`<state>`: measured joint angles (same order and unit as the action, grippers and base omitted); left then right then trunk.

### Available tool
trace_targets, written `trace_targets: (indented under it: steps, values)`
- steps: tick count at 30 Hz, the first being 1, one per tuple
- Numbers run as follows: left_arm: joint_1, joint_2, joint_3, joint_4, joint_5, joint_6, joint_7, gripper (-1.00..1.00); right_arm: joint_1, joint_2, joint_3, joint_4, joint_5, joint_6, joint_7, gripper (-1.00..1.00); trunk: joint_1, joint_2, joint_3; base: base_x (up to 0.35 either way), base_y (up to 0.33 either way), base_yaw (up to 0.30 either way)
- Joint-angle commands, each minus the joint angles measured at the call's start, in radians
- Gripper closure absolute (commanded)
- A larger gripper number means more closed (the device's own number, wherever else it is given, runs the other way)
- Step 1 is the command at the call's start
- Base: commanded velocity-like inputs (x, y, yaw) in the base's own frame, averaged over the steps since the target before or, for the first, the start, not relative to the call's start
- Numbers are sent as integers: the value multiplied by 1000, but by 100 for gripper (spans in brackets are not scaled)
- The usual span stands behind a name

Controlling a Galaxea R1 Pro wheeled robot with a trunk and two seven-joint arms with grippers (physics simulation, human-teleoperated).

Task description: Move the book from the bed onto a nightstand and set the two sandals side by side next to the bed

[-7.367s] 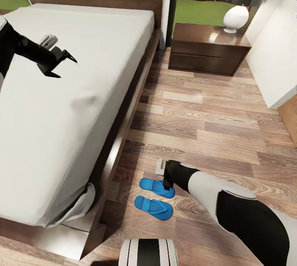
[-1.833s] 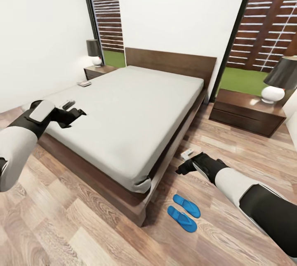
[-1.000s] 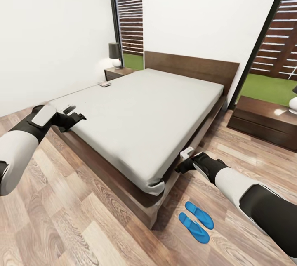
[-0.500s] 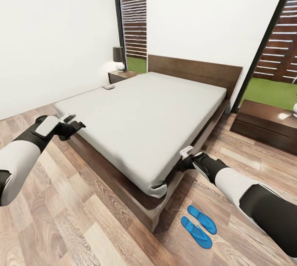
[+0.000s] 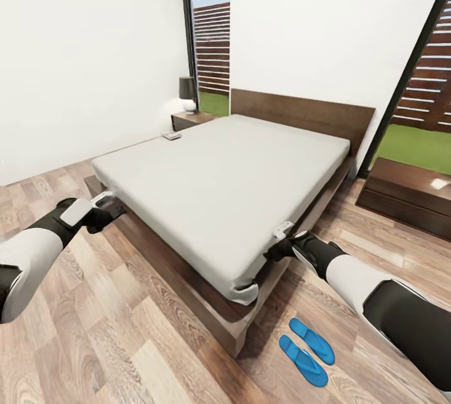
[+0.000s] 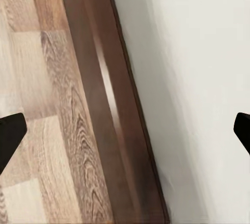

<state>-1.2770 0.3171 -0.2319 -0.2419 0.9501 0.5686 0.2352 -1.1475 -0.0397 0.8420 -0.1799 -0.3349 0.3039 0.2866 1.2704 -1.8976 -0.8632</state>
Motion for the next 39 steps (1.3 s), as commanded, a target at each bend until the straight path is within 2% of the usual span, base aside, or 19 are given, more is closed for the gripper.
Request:
trace_targets:
  steps: [1,6,7,8,9,12,17,22,26,27,29,39]
  values:
    - [0,0,-6,16,5,-18,4,-100,0,-1,7,-3,-10,7,0,-100,0,0,1,0,0,116]
    - [0,-2,-6,96,-11,-88,-17,-100,0,1,8,-3,-10,7,0,-100,0,0,8,0,0,128]
    - [1,-3,-6,129,-15,-106,-35,-100,0,2,8,-3,-10,7,0,-100,0,0,10,0,0,140]
    - [1,-4,-6,184,-18,-130,-88,-100,0,7,8,-3,-10,7,0,-100,0,0,11,0,0,153]
    - [1,-4,-6,208,-22,-139,-116,-100,0,10,8,-3,-10,7,-1,-100,0,0,12,0,0,160]
    - [11,-4,-6,249,-41,-162,-155,-100,0,19,8,-3,-9,7,-2,-100,0,0,17,0,0,169]
    - [49,-6,-6,272,-90,-205,-176,-100,12,34,8,-3,-9,7,-35,-100,0,0,23,0,0,179]
    - [86,-8,-6,278,-115,-229,-182,-100,26,47,8,-3,-9,7,-72,-100,0,0,29,0,0,187]
    - [112,-8,-6,278,-121,-235,-184,-100,31,53,8,-3,-9,7,-83,-100,0,0,34,0,0,189]
    - [148,-9,-6,279,-125,-240,-195,-100,34,57,8,-3,-9,7,-90,-100,-4,7,38,0,0,190]
    - [174,-9,-6,279,-126,-242,-208,-100,36,59,8,-3,-9,7,-92,-100,-12,21,47,0,0,191]
    - [263,-13,-6,277,-129,-245,-231,-100,49,61,8,-3,-9,7,-95,-100,-50,91,90,0,0,191]
